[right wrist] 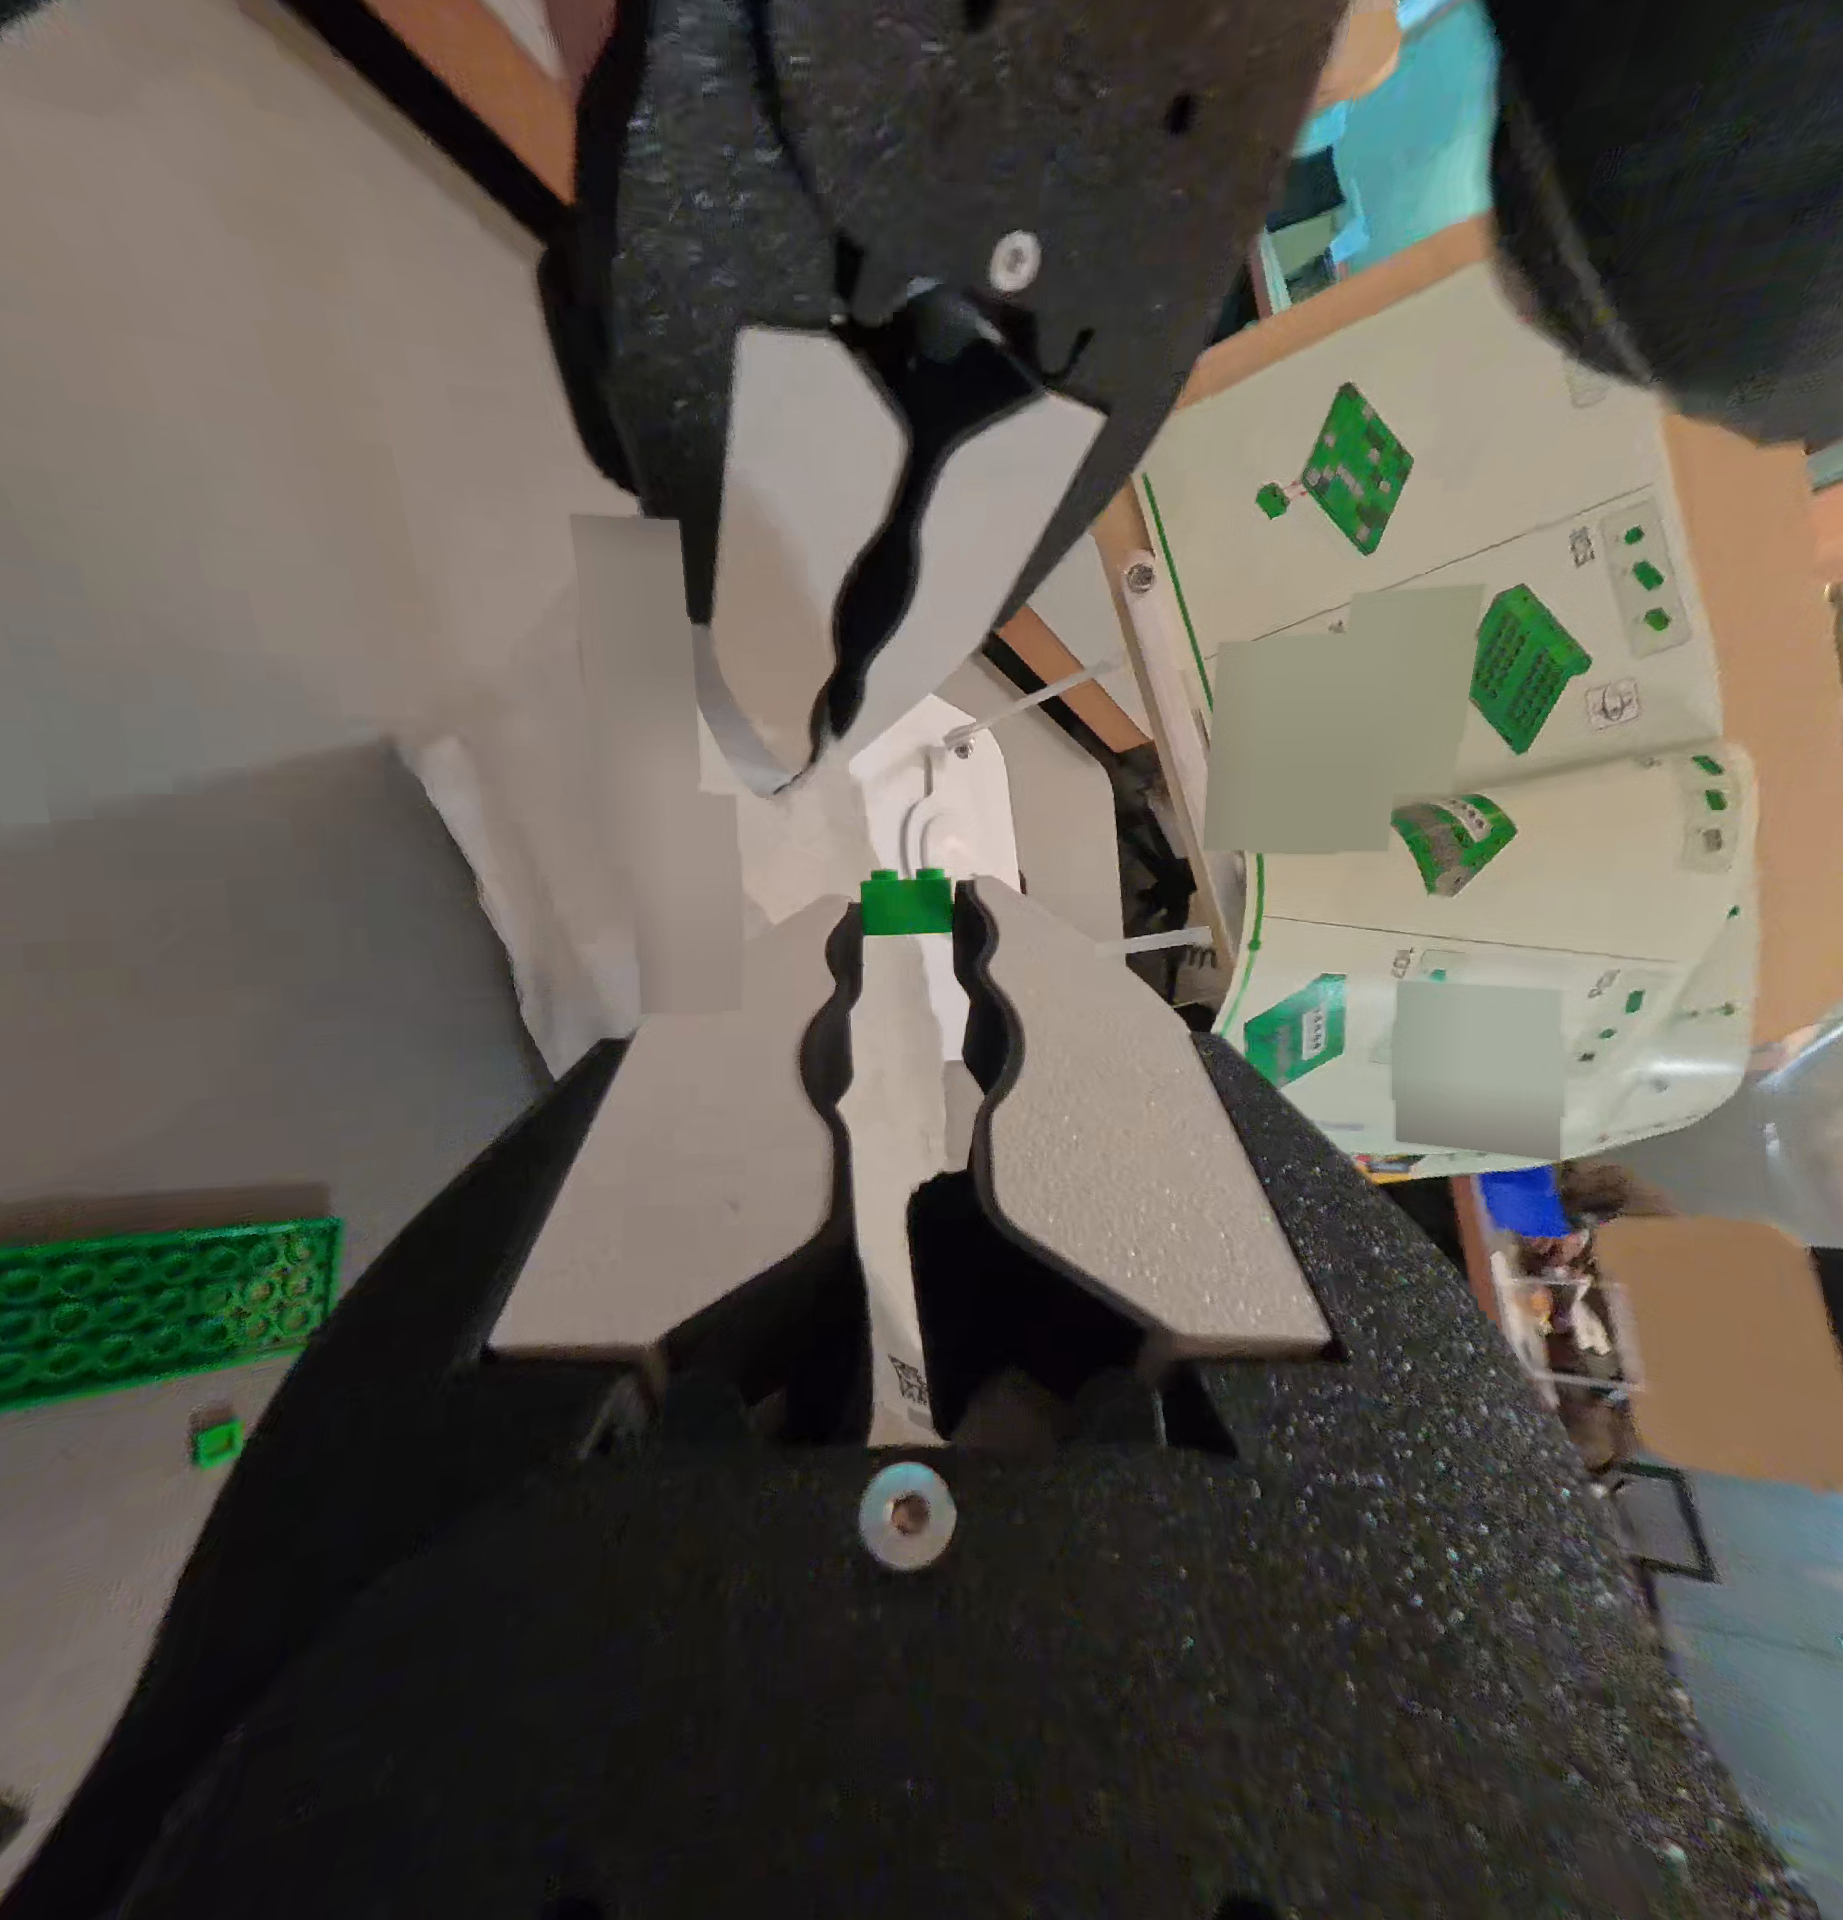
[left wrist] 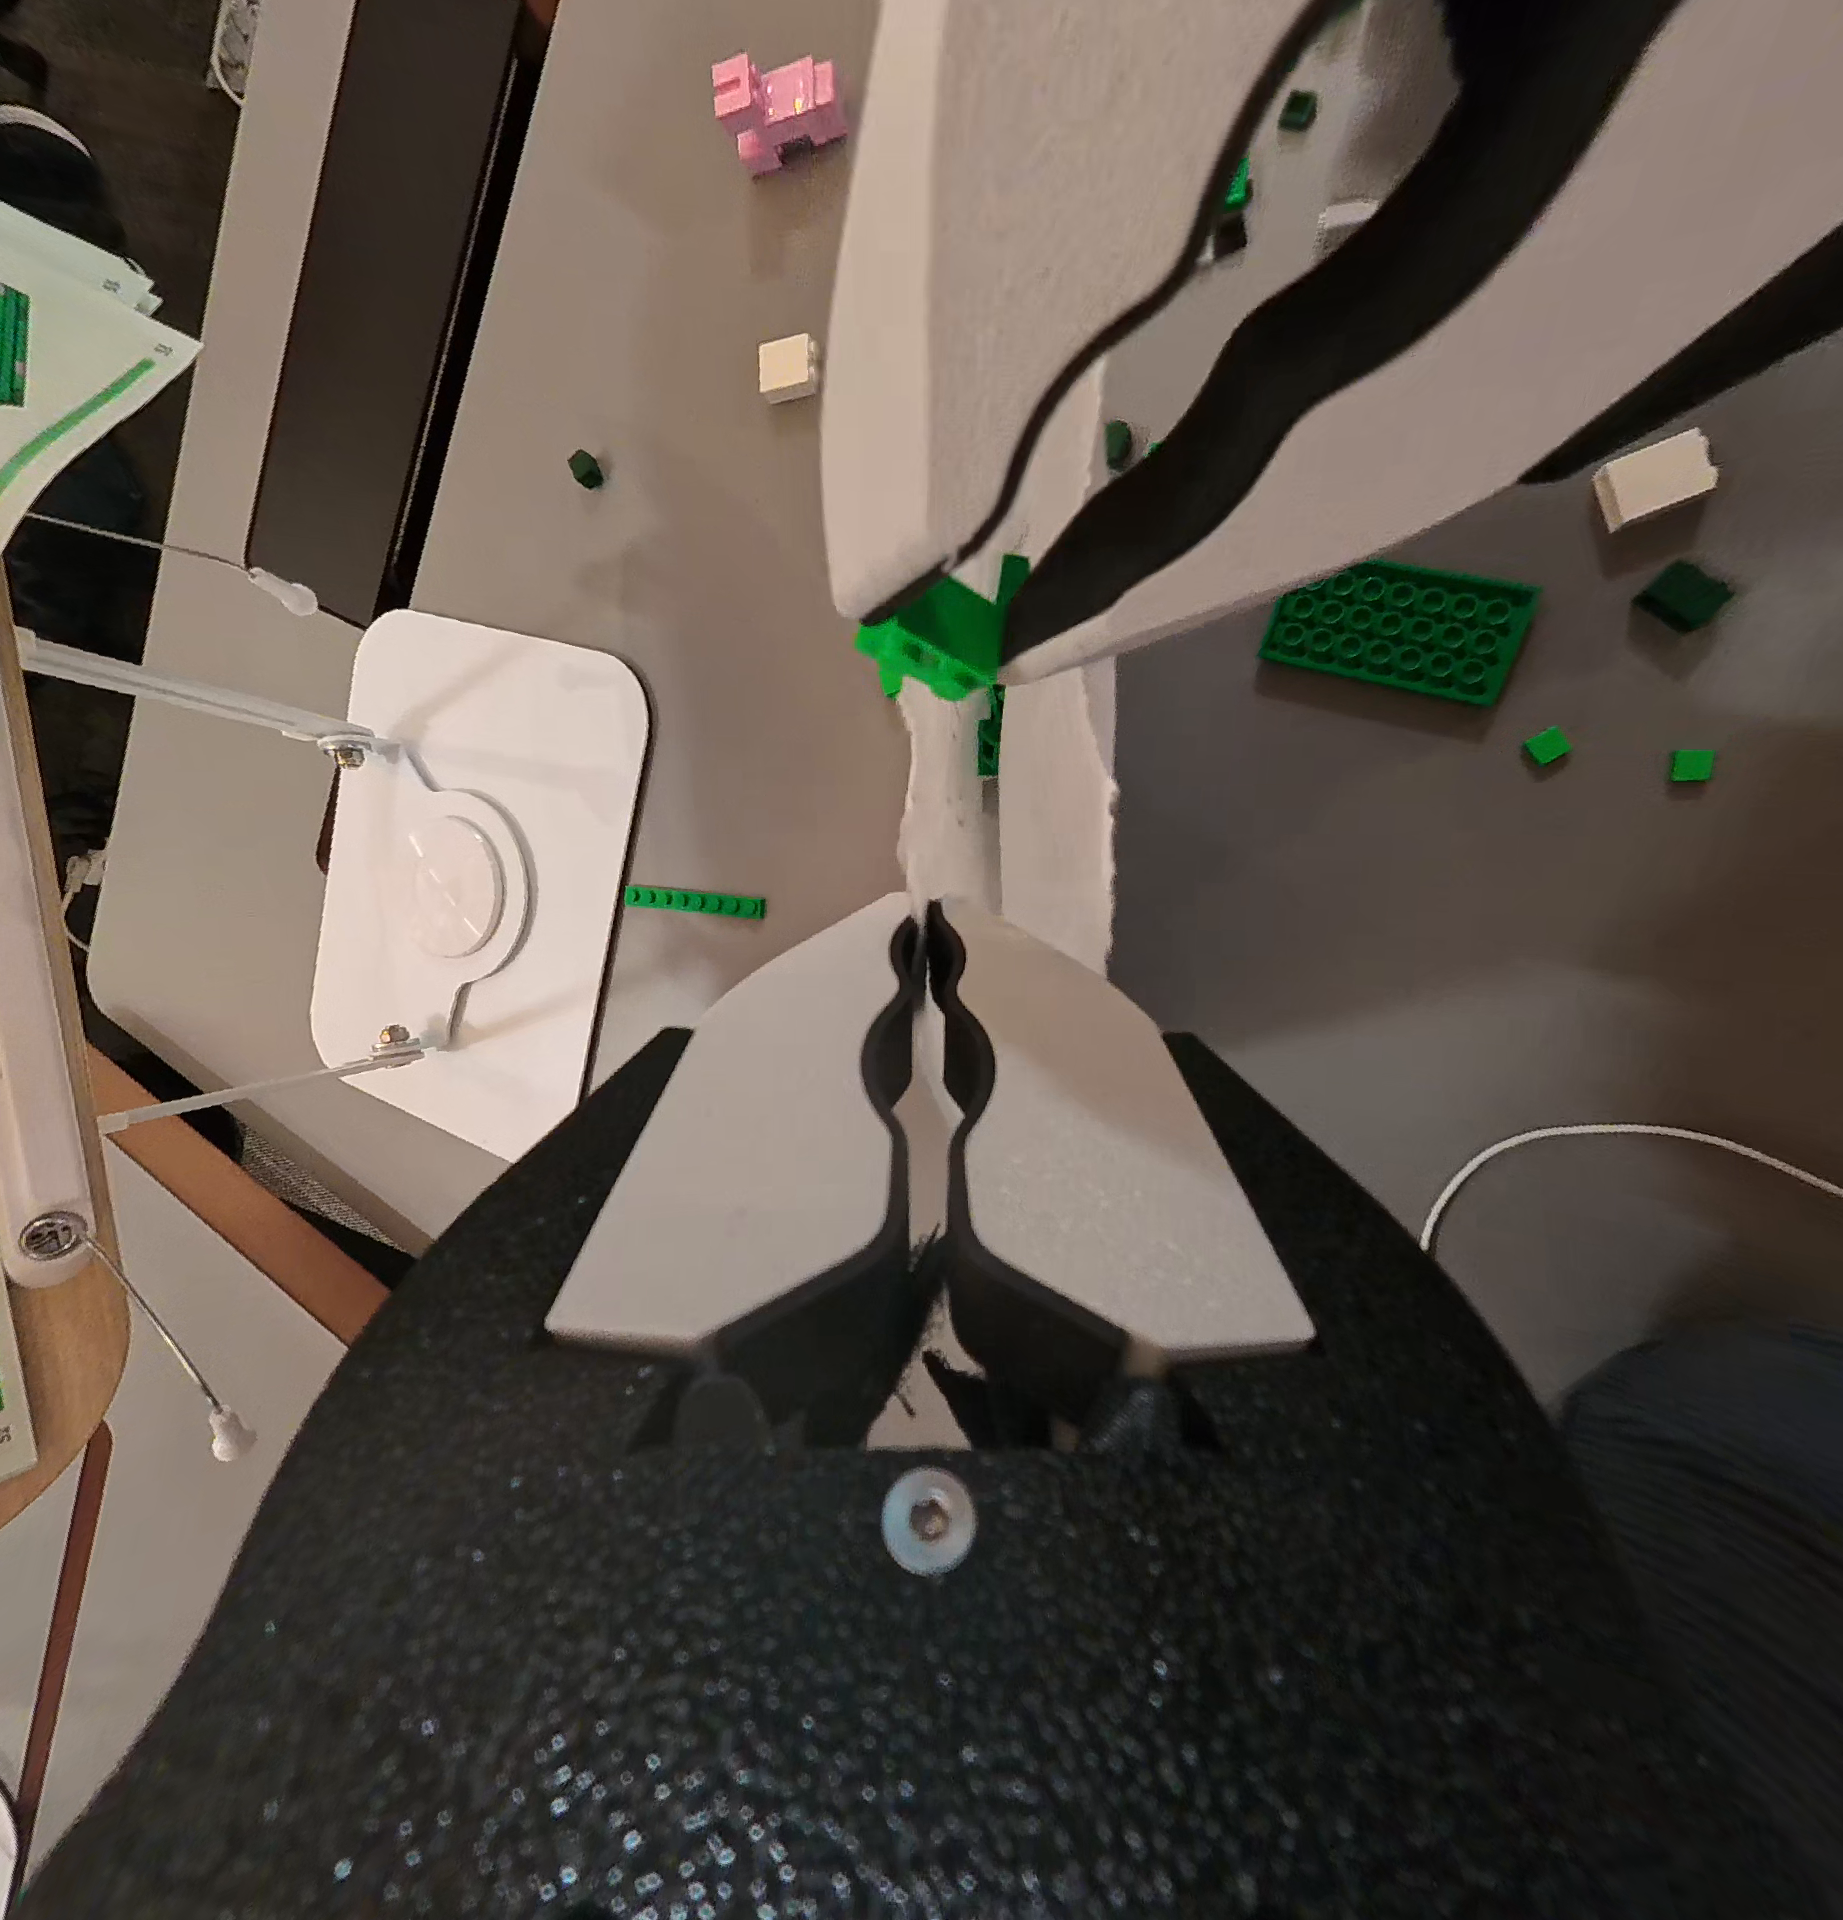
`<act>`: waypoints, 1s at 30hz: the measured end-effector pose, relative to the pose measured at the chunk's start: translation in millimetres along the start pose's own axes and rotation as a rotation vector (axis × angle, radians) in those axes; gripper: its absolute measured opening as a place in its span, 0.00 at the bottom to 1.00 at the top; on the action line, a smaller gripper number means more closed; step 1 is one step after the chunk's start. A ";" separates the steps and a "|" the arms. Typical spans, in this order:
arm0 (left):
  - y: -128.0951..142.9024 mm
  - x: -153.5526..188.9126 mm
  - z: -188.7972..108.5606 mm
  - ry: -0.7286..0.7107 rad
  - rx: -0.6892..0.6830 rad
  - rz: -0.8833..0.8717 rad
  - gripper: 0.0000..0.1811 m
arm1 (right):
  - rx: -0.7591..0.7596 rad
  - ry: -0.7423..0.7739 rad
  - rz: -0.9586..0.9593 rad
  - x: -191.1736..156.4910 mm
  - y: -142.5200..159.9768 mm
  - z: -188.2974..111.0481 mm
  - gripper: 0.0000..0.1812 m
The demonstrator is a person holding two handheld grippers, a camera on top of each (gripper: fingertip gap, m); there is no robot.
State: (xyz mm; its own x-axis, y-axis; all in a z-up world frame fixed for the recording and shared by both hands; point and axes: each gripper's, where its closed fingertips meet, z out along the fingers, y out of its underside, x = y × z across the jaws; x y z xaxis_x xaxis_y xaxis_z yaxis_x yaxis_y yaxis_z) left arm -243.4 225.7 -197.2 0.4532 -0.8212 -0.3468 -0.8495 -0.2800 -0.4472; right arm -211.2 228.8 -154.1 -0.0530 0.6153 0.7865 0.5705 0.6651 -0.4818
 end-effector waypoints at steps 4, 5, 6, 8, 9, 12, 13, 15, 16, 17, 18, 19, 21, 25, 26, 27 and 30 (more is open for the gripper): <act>0.0 -0.3 0.5 0.000 -0.002 -0.004 0.00 | 0.022 -0.048 -0.062 -9.6 -1.6 -1.7 0.09; -0.2 -0.4 0.5 0.000 -0.001 -0.004 0.00 | 0.032 -0.070 -0.076 -13.3 -2.4 -2.9 0.09; -0.4 -0.4 0.5 0.000 0.000 -0.006 0.00 | 0.040 -0.090 -0.089 -16.7 -3.1 -4.1 0.09; -0.5 -0.6 0.4 0.000 0.000 -0.009 0.00 | 0.025 -0.115 -0.085 -19.9 -0.5 -4.5 0.09; -0.6 -0.5 0.4 0.001 0.001 -0.009 0.00 | 0.005 -0.117 -0.074 -19.6 2.5 -3.5 0.09; -1.2 0.5 0.3 0.003 0.002 -0.004 0.00 | -0.061 -0.101 -0.008 -14.4 12.2 1.1 0.09; -1.4 0.7 0.3 0.003 0.002 -0.001 0.00 | -0.075 -0.096 0.031 -12.0 14.3 2.1 0.09; -1.1 0.7 0.4 0.000 -0.003 0.002 0.00 | -0.062 -0.136 0.158 -11.7 12.6 1.9 0.09; -1.2 0.9 0.4 0.001 -0.003 0.003 0.00 | -0.028 -0.174 0.247 -12.7 7.7 0.9 0.09; -1.3 1.1 0.3 0.002 -0.001 0.004 0.00 | 0.023 -0.221 0.342 -13.4 0.4 -1.1 0.09; -1.6 0.9 0.0 0.001 0.001 0.004 0.00 | 0.072 -0.282 0.435 -15.1 -7.3 -3.8 0.09; -1.8 1.1 -0.3 0.001 0.003 0.005 0.00 | 0.108 -0.335 0.518 -16.3 -13.2 -6.5 0.09; -2.0 1.3 -0.5 0.000 0.004 0.008 0.00 | 0.123 -0.378 0.646 -14.4 -15.4 -7.2 0.09; -5.1 2.3 -1.6 -0.008 0.011 0.028 0.00 | 0.048 -0.455 0.812 -22.4 -6.8 -3.0 0.09; -6.0 2.7 -2.0 -0.011 0.013 0.034 0.00 | 0.046 -0.494 0.850 -26.0 -7.3 -3.6 0.09; -7.0 3.3 -2.6 -0.013 0.015 0.039 0.00 | 0.044 -0.516 0.883 -27.3 -6.8 -3.6 0.09; -10.5 4.9 -4.4 -0.019 0.026 0.058 0.00 | -0.012 -0.477 0.937 -23.5 5.7 -0.6 0.09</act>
State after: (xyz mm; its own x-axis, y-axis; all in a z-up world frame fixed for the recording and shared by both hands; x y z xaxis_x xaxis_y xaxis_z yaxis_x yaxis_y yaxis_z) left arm -233.4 222.4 -190.6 0.4086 -0.8259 -0.3885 -0.8672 -0.2186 -0.4473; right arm -206.2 217.9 -175.2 0.0974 0.9862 -0.1338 0.5580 -0.1655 -0.8131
